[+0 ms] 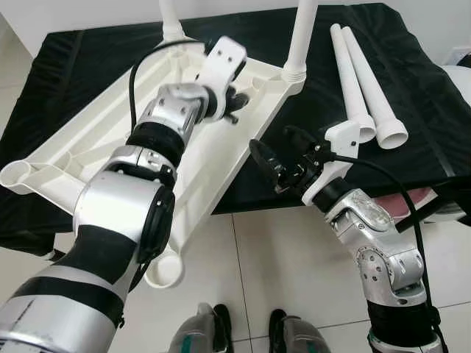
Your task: Building children table
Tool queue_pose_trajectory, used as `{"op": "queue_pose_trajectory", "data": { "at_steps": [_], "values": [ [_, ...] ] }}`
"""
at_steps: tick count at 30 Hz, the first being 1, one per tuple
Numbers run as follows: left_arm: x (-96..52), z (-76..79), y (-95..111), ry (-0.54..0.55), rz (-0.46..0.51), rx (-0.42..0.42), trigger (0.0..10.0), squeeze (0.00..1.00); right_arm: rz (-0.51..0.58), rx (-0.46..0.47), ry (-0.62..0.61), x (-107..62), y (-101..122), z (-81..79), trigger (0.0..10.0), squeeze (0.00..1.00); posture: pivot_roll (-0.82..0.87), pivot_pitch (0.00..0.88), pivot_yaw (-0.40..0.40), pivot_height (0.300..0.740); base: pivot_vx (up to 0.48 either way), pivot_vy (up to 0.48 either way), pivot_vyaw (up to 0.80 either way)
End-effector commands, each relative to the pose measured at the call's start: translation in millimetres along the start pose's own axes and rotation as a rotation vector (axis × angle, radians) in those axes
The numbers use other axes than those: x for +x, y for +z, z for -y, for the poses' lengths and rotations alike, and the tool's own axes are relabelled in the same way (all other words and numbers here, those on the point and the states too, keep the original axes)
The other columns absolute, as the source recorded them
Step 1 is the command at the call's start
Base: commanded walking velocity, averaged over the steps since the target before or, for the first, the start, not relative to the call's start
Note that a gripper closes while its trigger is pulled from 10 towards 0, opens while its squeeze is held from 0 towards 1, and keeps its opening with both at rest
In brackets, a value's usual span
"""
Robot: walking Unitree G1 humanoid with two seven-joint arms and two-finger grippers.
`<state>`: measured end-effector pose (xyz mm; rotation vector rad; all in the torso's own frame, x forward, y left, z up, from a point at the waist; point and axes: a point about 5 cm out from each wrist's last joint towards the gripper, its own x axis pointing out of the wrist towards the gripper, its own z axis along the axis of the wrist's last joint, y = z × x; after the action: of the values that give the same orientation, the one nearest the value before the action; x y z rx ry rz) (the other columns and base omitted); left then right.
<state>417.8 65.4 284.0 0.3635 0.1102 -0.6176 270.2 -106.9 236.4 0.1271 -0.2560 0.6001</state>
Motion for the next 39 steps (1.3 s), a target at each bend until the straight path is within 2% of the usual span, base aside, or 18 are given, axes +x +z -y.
{"op": "queue_pose_trajectory", "data": {
  "at_steps": [1,2,3,7,12,14,15,18,19,21,22,24,25,27,30,31,38,39],
  "values": [
    [0.2,-11.7,-14,0.298,-0.049,0.024,10.0,0.24,-0.002,0.004,0.006,-0.7,0,-3.3,10.0,0.00,-0.13,0.188,0.108,0.740,0.000,0.000,0.00],
    [0.2,-11.7,-14,0.298,-0.049,0.024,10.0,0.24,-0.002,0.004,0.006,-0.7,0,-3.3,10.0,0.00,-0.13,0.188,0.108,0.740,0.000,0.000,0.00],
    [0.3,-11.3,-16,0.287,-0.056,0.025,10.0,0.00,0.000,0.005,0.004,-0.7,0,-3.3,10.0,0.00,-0.12,0.191,0.109,0.740,0.000,0.000,0.00],
    [-1.3,-11.4,-18,0.215,-0.042,0.011,10.0,0.00,0.010,0.010,-0.007,0.2,1,-3.6,10.0,0.00,-0.12,0.193,0.109,0.740,0.000,0.000,0.00],
    [-12.7,-23.0,-8,0.146,0.042,-0.009,10.0,0.00,0.018,0.010,-0.035,4.6,-1,-2.3,10.0,0.00,-0.11,0.194,0.107,0.740,0.000,0.000,0.00],
    [-23.3,-31.5,-2,0.121,0.088,0.000,10.0,0.00,0.024,0.005,-0.049,8.8,-1,-1.1,10.0,0.00,-0.09,0.193,0.105,0.740,0.000,0.000,0.00],
    [-23.3,-31.5,-2,0.121,0.088,0.000,10.0,0.00,0.024,0.005,-0.049,8.8,-1,-1.1,10.0,0.00,-0.09,0.193,0.105,0.740,0.000,0.000,0.00],
    [-44.9,-43.0,4,0.115,0.153,0.013,10.0,0.00,0.031,-0.007,-0.082,15.4,-2,3.5,10.0,0.00,-0.06,0.189,0.099,0.740,0.000,0.000,0.00],
    [-44.9,-43.0,4,0.115,0.153,0.013,10.0,0.00,0.031,-0.007,-0.082,15.4,-2,3.5,10.0,0.00,-0.06,0.189,0.099,0.740,0.000,0.000,0.00],
    [-59.4,-46.6,1,0.131,0.181,0.033,10.0,0.00,0.026,-0.024,-0.120,18.2,-5,8.9,10.0,0.00,-0.05,0.186,0.092,0.740,0.000,0.000,0.00],
    [-59.4,-46.6,1,0.131,0.181,0.033,10.0,0.00,0.026,-0.024,-0.120,18.2,-5,8.9,10.0,0.00,-0.05,0.186,0.092,0.740,0.000,0.000,0.00],
    [-70.2,-46.4,-7,0.150,0.185,0.056,10.0,0.00,0.021,-0.029,-0.155,19.4,-8,13.4,10.0,0.00,-0.04,0.186,0.085,0.740,0.000,0.000,0.00],
    [-70.2,-46.4,-7,0.150,0.185,0.056,10.0,0.00,0.021,-0.029,-0.155,19.4,-8,13.4,10.0,0.00,-0.04,0.186,0.085,0.740,0.000,0.000,0.00],
    [-84.0,-44.3,-25,0.187,0.174,0.057,10.0,0.00,0.013,-0.032,-0.181,21.0,-12,16.2,10.0,0.00,-0.03,0.185,0.068,0.740,0.000,0.000,0.00],
    [-91.4,-43.6,-34,0.214,0.176,0.069,10.0,0.00,0.008,-0.039,-0.197,22.2,-14,17.2,10.0,0.00,-0.03,0.185,0.068,0.740,0.000,0.000,0.00],
    [-98.8,-42.4,-42,0.238,0.174,0.087,10.0,0.00,0.005,-0.041,-0.208,23.5,-15,17.7,10.0,0.00,-0.02,0.184,0.058,0.740,0.000,0.000,0.00],
    [-115.3,-36.5,-63,0.293,0.169,0.098,10.0,0.00,0.000,-0.011,-0.233,29.6,-21,14.3,10.0,0.00,-0.01,0.173,0.026,0.740,0.000,0.000,0.00],
    [-120.2,-32.9,-70,0.294,0.155,0.109,10.0,0.00,-0.007,0.000,-0.229,33.2,-25,9.4,10.0,0.00,0.00,0.168,0.017,0.740,0.000,0.000,0.00]
  ]
}}
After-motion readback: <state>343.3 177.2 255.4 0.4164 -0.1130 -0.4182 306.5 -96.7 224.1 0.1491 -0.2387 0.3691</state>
